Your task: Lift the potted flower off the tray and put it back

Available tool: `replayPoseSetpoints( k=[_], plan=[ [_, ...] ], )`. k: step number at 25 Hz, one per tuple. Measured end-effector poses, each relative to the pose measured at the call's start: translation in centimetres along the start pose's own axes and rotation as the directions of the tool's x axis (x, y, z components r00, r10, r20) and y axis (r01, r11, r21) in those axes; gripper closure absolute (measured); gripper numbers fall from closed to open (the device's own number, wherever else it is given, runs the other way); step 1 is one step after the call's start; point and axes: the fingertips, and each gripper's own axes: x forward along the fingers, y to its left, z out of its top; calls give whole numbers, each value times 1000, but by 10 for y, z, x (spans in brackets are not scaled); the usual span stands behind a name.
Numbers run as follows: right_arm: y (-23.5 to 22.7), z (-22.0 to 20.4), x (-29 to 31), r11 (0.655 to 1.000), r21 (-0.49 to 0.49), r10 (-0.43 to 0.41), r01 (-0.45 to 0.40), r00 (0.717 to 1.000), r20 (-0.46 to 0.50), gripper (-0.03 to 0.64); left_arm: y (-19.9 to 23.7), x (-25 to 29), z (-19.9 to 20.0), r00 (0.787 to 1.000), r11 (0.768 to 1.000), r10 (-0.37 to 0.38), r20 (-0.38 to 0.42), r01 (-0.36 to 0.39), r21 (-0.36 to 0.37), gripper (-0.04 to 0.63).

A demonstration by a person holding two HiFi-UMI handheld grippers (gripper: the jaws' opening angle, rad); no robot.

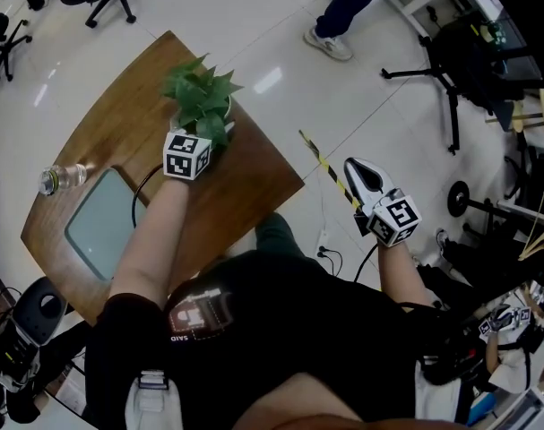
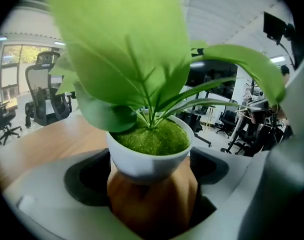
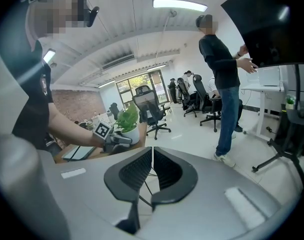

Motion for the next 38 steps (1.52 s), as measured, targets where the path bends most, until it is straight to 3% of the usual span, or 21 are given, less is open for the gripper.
replayPoseSetpoints(
  k=[4,9,18,23,29,36,38],
  plan=[
    [10,9,7,1000,-6,21,-21,1000,12,592,-5,-18,2,1000,1000,1,13,0,-20,114],
    [42,31,37,996,-53,71,-70,997,11,592,1,-68,16,997,995,2,73,5,-96,114],
    [178,68,106,948,-170,270,-269,963,-18,597,43,-252,26,961,977,125,246,-76,-200,135],
    [280,74,157,858,-267,433,-440,897,-86,598,76,-369,-10,903,930,298,311,-201,-307,219],
    [392,59,201,769,-291,542,-568,822,-173,598,100,-492,-74,836,862,447,319,-308,-402,363],
    [471,20,233,716,-269,579,-645,763,-287,597,93,-557,-132,803,819,474,362,-250,-517,581],
    [485,10,235,699,-273,584,-661,748,-316,598,92,-567,-141,785,801,496,372,-249,-544,594]
  ],
)
